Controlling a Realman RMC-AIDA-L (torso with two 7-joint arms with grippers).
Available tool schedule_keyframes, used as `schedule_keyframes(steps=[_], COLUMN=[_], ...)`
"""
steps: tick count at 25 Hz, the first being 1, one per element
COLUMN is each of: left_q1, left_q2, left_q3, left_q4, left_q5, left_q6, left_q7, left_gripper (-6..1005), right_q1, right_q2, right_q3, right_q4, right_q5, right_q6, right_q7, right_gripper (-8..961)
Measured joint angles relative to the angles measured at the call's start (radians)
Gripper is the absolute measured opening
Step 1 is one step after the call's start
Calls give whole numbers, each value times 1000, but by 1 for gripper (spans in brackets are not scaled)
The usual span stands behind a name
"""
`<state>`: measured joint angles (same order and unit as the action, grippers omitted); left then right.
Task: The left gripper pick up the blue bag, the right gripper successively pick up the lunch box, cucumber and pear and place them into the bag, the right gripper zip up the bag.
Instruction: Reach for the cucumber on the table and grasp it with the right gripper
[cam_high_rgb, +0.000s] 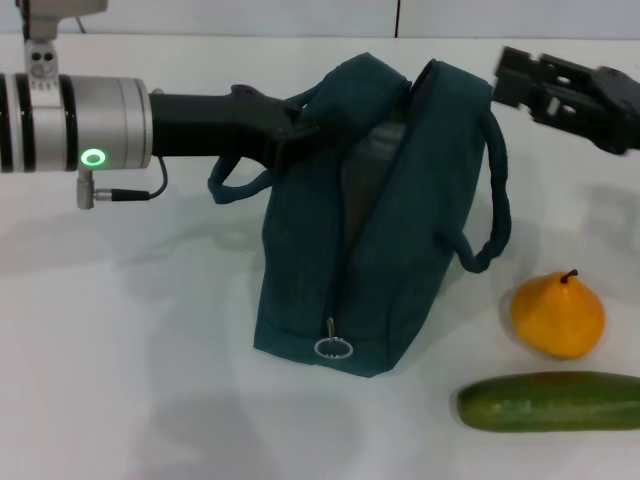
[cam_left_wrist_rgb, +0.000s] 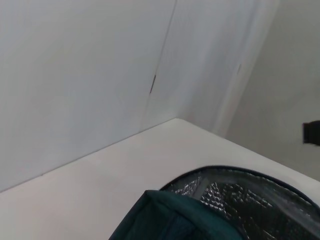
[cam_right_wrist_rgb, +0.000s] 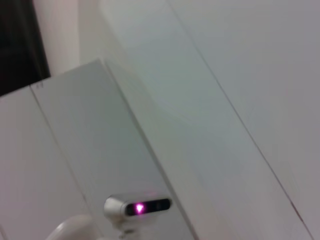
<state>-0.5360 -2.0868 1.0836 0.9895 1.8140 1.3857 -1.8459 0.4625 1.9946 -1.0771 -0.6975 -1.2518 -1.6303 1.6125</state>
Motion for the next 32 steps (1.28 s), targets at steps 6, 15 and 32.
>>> schedule_keyframes(steps=[6,15,32], left_q1=[21,17,18], left_q2=[2,2,1], left_q3=[-5,-5,-6], left_q4=[0,0,-14], left_q5=[4,9,1], left_q6=[-3,-4,-27], left_q7=[2,4,30], left_gripper=[43,43,43], right_q1=[-146,-151,133], right_q2=[-8,6,19], right_q3=[78,114,-335], right_q4=[-285,-613,-655], right_q5=[-47,-417,-850], right_q6=[-140,-295,-97], right_q7=[9,254,600], right_gripper=[682,682,881])
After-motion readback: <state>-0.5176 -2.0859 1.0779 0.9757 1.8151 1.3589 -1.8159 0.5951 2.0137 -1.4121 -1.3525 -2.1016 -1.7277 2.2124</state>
